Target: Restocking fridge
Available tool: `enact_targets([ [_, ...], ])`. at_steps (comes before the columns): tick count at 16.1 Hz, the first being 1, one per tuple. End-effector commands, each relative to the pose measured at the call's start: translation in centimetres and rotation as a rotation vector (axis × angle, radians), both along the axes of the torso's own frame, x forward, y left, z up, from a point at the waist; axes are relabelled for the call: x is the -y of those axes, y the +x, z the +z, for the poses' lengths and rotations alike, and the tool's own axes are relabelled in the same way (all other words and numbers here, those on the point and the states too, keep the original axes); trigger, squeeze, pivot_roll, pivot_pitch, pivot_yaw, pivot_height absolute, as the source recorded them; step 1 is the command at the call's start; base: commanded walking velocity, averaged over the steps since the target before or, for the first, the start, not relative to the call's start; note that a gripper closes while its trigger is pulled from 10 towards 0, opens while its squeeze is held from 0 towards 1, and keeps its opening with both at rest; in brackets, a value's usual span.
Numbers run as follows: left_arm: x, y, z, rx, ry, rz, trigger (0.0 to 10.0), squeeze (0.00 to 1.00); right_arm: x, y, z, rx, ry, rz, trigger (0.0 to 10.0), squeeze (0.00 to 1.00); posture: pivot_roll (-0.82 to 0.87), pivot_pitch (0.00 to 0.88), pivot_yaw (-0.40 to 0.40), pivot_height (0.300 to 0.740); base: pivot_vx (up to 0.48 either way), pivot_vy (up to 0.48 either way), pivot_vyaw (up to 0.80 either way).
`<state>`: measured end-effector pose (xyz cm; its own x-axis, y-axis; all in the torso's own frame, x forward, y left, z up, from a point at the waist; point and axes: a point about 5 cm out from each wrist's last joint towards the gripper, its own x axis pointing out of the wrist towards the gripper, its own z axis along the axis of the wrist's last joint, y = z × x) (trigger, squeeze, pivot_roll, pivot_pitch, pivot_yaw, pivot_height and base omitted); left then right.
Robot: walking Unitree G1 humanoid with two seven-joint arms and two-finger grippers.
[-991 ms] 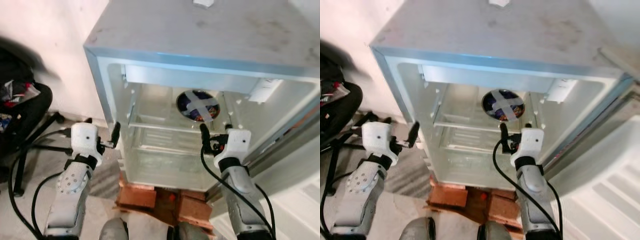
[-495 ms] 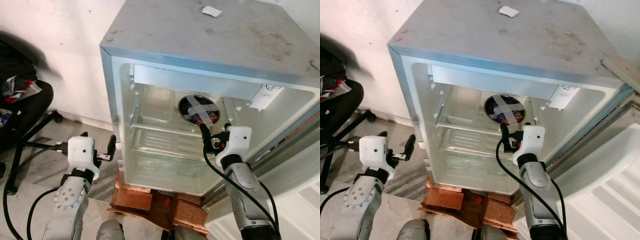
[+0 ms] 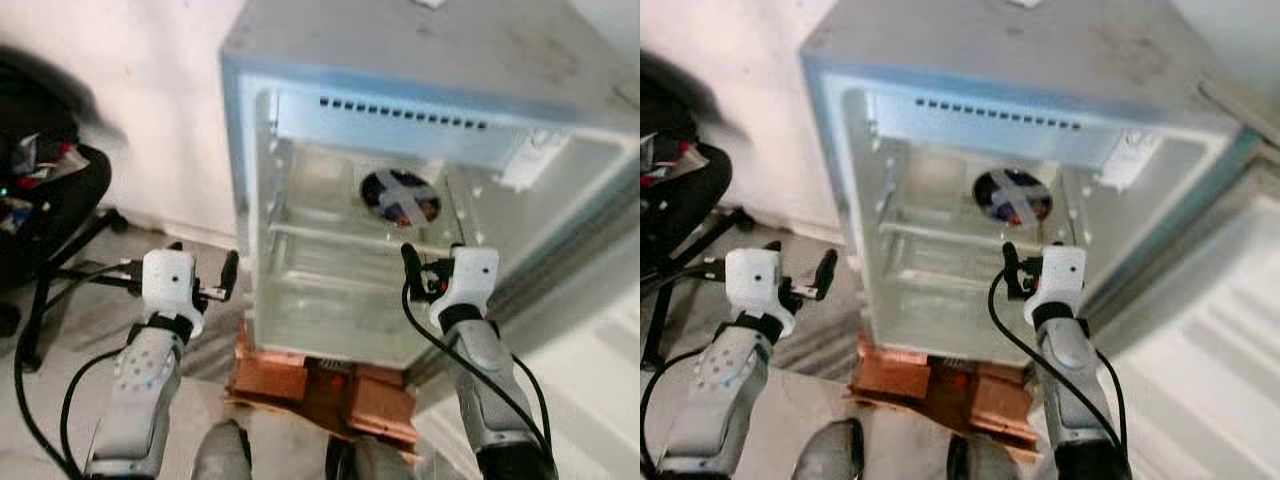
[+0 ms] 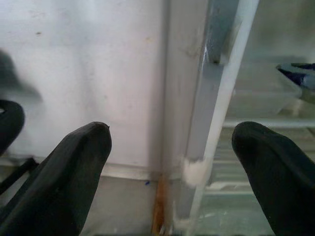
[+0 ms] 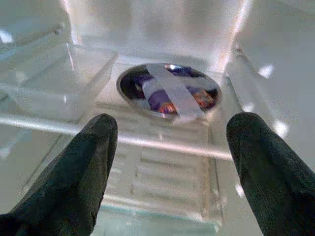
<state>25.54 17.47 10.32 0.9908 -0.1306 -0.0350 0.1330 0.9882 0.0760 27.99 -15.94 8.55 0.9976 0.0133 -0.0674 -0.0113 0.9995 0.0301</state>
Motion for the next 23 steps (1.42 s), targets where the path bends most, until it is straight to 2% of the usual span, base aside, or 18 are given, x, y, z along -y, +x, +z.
enact_targets([
  [1,0.7,-0.2,-0.5,-0.024,0.004,-0.022,10.0,0.00,0.8,-0.2,-0.4,-0.011,-0.021,-0.036,10.0,0.00,0.10,0.074,-0.071,0.740,-0.334,0.000,0.00],
  [2,0.8,-0.1,-0.6,-0.026,0.003,-0.028,10.0,0.00,0.9,-0.3,-0.4,-0.006,-0.036,-0.043,10.0,0.00,0.10,0.067,-0.072,0.740,-0.334,0.000,0.00],
  [5,0.9,0.4,-0.9,-0.028,-0.002,-0.029,10.0,0.00,0.7,-0.6,0.0,0.038,0.001,-0.043,10.0,0.00,0.09,0.041,-0.060,0.740,-0.311,0.000,0.00],
  [7,0.5,0.6,-1.3,-0.045,0.018,-0.035,10.0,0.00,0.9,-1.3,-0.4,0.040,-0.003,-0.064,10.0,0.00,0.08,0.037,-0.025,0.740,-0.294,0.000,0.00],
  [9,0.0,0.7,-1.9,-0.075,0.035,-0.067,10.0,0.00,1.7,-2.1,-0.8,0.036,-0.025,-0.093,10.0,0.00,0.05,0.053,0.024,0.740,0.000,0.000,0.00],
  [11,0.3,1.0,-2.2,-0.089,0.058,-0.110,10.0,0.00,2.8,-2.6,-1.2,0.020,-0.043,-0.129,10.0,0.00,0.02,0.065,0.031,0.740,0.000,0.000,0.00],
  [13,0.8,1.2,-2.2,-0.080,0.050,-0.127,10.0,0.00,3.3,-3.0,-1.3,0.008,-0.045,-0.140,10.0,0.00,0.02,0.074,0.001,0.740,0.000,0.000,0.00],
  [15,1.2,1.4,-1.9,-0.062,0.044,-0.145,10.0,0.00,3.0,-3.2,-1.7,-0.016,-0.052,-0.118,10.0,0.00,0.03,0.086,-0.029,0.740,0.000,0.000,0.00],
  [17,0.8,0.6,-2.5,-0.090,0.025,-0.112,10.0,0.00,1.8,-3.0,-2.0,-0.031,-0.041,-0.067,10.0,0.00,0.05,0.098,-0.050,0.740,0.000,0.000,0.00],
  [20,1.0,-0.5,-3.2,-0.108,0.014,-0.103,10.0,0.00,1.8,-2.8,-2.2,-0.045,-0.033,-0.057,10.0,0.00,0.08,0.101,-0.080,0.740,-0.259,0.000,-0.14],
  [23,1.5,-0.6,-2.9,-0.088,0.002,-0.097,10.0,0.00,1.9,-2.6,-2.3,-0.053,-0.029,-0.044,10.0,0.00,0.09,0.097,-0.101,0.740,-0.290,0.000,-0.40],
])
